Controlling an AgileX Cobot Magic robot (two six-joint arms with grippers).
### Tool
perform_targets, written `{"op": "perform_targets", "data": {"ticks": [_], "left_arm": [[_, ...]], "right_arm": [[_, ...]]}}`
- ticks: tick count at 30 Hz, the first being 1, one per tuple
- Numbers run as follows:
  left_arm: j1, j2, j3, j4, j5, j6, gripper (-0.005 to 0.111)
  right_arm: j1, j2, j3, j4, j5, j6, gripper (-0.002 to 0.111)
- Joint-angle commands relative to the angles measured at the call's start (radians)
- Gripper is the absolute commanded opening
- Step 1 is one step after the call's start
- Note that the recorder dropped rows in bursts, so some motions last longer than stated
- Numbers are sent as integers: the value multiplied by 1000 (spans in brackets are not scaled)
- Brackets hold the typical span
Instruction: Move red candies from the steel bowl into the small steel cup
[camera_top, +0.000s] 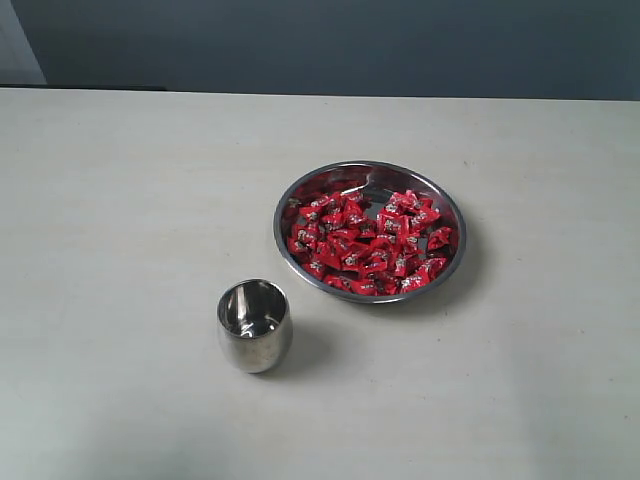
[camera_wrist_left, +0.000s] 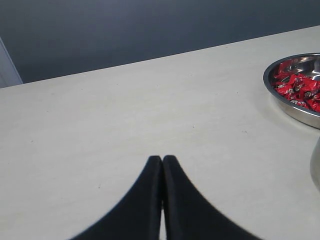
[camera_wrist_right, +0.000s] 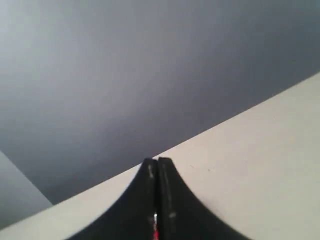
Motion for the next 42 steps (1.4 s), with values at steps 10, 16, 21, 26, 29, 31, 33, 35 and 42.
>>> {"op": "perform_targets", "data": {"ticks": [10,16,21,26,29,31,33,35,42], "left_arm": [[-7,-4,-1,-1,-7,-6,0],[-7,-4,-1,-1,-7,-6,0],[-7,-4,-1,-1,-7,-6,0],[-7,-4,-1,-1,-7,-6,0],[-7,-4,-1,-1,-7,-6,0],[-7,-4,-1,-1,-7,-6,0],[-7,-4,-1,-1,-7,-6,0],[-7,-4,-1,-1,-7,-6,0],[-7,-4,-1,-1,-7,-6,0]], "right_arm": [[5,966,-675,-11,518,-418,-1],[141,1265,-892,-122,510,-402,-1],[306,1449,-1024,-419,419,-201,-1],[423,1615,-1130,-702,453,-28,-1],[488,1736,-1176,-708,476,-29,-1],[510,1778,-1193,-710,487,-36,3],[540,1843,-1212,-718,524,-61,23],[545,1869,-1212,-759,517,-39,31],[545,1898,-1212,-962,507,115,30]]}}
